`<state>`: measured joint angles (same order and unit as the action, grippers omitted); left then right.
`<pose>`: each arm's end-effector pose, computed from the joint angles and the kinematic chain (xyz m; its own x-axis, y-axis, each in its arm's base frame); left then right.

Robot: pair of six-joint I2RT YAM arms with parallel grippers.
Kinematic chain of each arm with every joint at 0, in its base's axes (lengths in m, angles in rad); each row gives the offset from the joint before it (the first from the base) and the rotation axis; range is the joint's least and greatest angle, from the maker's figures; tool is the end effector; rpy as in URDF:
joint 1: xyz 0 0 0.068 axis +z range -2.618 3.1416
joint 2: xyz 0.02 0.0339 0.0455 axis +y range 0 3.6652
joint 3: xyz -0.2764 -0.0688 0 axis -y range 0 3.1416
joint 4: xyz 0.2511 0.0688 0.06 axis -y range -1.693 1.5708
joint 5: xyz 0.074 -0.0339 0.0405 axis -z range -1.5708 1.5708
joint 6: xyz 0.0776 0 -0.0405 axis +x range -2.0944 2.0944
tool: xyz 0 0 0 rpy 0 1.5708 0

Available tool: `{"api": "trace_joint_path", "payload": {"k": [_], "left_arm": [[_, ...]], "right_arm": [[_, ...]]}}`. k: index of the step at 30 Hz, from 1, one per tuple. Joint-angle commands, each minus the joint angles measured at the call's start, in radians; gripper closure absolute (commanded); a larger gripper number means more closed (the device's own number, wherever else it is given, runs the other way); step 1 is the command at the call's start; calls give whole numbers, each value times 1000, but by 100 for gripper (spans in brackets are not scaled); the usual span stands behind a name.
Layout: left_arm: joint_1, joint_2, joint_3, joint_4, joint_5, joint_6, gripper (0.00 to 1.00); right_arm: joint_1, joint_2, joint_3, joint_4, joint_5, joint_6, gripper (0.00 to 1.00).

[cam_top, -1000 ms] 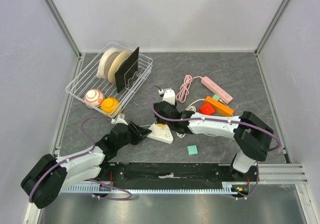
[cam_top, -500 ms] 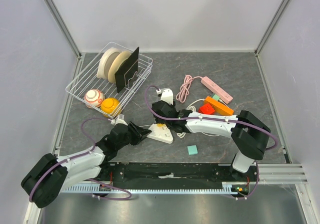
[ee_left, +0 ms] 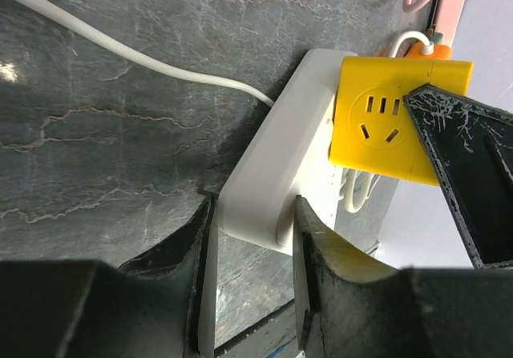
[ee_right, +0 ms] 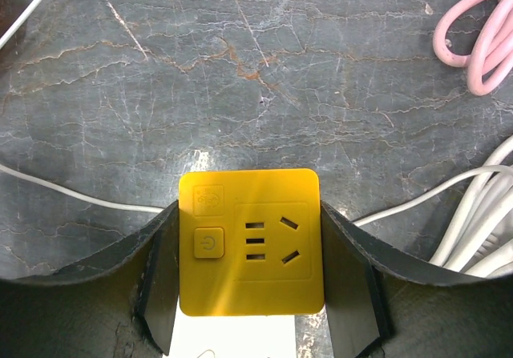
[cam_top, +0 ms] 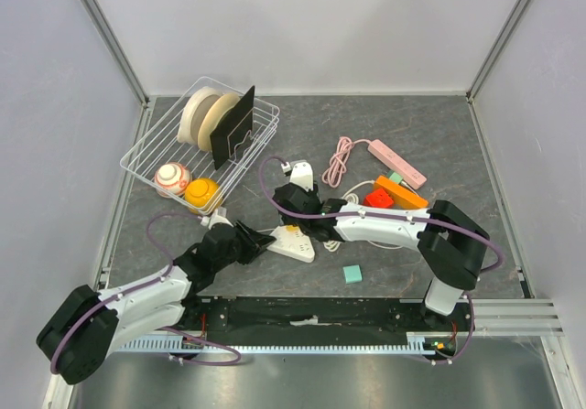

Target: Insert the plug

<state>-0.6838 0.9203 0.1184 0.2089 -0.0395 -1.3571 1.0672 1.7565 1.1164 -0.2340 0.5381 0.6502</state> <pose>0.1539 -0.1214 0.1100 -0.6840 -0.7023 -0.1974 -0.2949 0.5137 -0.8057 0.2271 0.3298 0.1754 -0.6538 -0.1095 -0.7487 -0.2483 0.9657 0.0756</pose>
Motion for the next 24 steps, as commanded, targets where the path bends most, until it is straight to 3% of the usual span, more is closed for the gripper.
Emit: {"api": "trace_joint_path", "payload": {"k": [1, 5, 9, 12, 15, 20, 24], "left_arm": [[24, 5, -45, 13, -56, -45, 98], [24, 58, -59, 46, -25, -57, 98], [35, 54, -100, 119, -37, -88, 98], [117, 14, -161, 227, -23, -119, 98], [194, -5, -120, 155, 4, -41, 98], [274, 70, -86, 184, 35, 65, 98], [283, 137, -106, 224, 87, 98, 98]], "right_arm": [[83, 235, -139, -288, -467, 92, 100], [70, 189, -207, -174, -559, 115, 100], [68, 242, -181, -130, -611, 94, 100], [70, 300, -124, -87, -656, 66, 100], [66, 330, -83, -84, -653, 39, 100], [45, 371, -38, -77, -694, 14, 100], [45, 333, -114, -70, -698, 37, 100]]}}
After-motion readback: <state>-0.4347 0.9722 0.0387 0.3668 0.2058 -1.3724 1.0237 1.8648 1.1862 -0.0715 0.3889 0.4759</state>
